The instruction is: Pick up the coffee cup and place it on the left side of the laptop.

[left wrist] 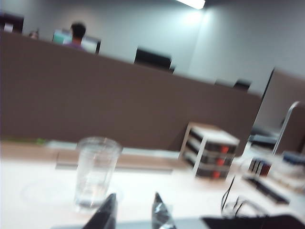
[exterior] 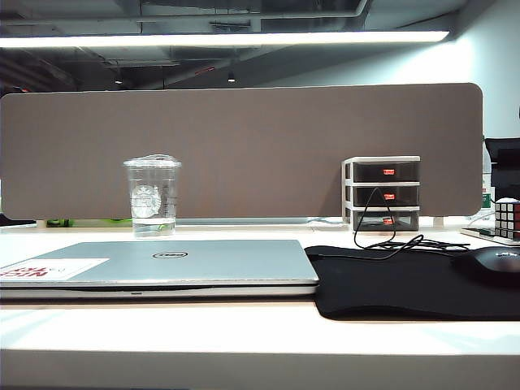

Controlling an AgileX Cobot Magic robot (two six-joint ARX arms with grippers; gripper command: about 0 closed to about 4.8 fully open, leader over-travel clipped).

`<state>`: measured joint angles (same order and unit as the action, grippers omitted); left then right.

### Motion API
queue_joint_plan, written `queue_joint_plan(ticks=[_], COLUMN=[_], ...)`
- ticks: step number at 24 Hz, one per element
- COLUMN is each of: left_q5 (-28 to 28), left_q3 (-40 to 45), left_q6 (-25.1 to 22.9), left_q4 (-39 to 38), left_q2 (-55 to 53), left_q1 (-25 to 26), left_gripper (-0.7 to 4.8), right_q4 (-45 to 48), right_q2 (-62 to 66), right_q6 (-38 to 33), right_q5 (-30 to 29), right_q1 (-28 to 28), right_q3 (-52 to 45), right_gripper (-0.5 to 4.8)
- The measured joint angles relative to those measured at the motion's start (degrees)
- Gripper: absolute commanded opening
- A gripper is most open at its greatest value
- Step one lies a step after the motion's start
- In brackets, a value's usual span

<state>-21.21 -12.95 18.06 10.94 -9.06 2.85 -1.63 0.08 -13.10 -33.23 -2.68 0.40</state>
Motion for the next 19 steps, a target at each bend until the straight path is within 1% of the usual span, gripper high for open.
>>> queue_joint_plan(ticks=[1,2,3,4,5,6,8,9,11,13,17,18,19], left_q5=[0.0,0.0,0.0,-0.3,-0.4,-0.5,-0.5,-1.2,-1.3,-1.3,-1.3,-1.3,-1.3], left_q3=[-2.1,-2.8,-3.5,-4.1,-4.3,-5.0,-5.4,-5.4,-5.4,-5.4,-5.4,-5.4,-5.4], left_q6=[-1.2,-1.6,-2.1,-3.3,-3.7,-4.2,-4.6,-6.5,-9.4,-10.6,-10.0,-11.6,-14.8], left_q4=[0.3,1.2,3.4,8.2,11.6,17.5,23.7,28.5,31.8,35.6,36.7,36.9,37.4], left_q2=[-5.6,-8.0,-11.1,-16.6,-19.8,-25.9,-33.2,-38.6,-44.9,-50.4,-52.5,-52.7,-53.2], left_q1=[0.0,0.0,0.0,0.0,0.0,0.0,0.0,0.0,0.0,0.0,0.0,0.0,0.0], left_gripper=[2.05,2.53,3.45,3.86,4.79,4.79,4.79,4.79,4.79,4.79,4.79,4.79,4.79], right_q4=[0.0,0.0,0.0,0.0,0.0,0.0,-0.1,-0.1,-0.1,-0.4,-0.4,-0.4,-0.4], right_q2=[0.0,0.0,0.0,0.0,0.0,0.0,0.0,0.0,0.0,0.0,0.0,0.0,0.0], right_q6=[0.0,0.0,0.0,0.0,0.0,0.0,0.0,0.0,0.0,0.0,0.0,0.0,0.0], right_q5=[0.0,0.0,0.0,0.0,0.0,0.0,0.0,0.0,0.0,0.0,0.0,0.0,0.0], right_q1=[0.0,0.0,0.0,0.0,0.0,0.0,0.0,0.0,0.0,0.0,0.0,0.0,0.0], right_q3=[0.0,0.0,0.0,0.0,0.0,0.0,0.0,0.0,0.0,0.0,0.0,0.0,0.0], right_gripper=[-0.01,-0.01,-0.01,-0.01,-0.01,-0.01,-0.01,-0.01,-0.01,-0.01,-0.01,-0.01,-0.01])
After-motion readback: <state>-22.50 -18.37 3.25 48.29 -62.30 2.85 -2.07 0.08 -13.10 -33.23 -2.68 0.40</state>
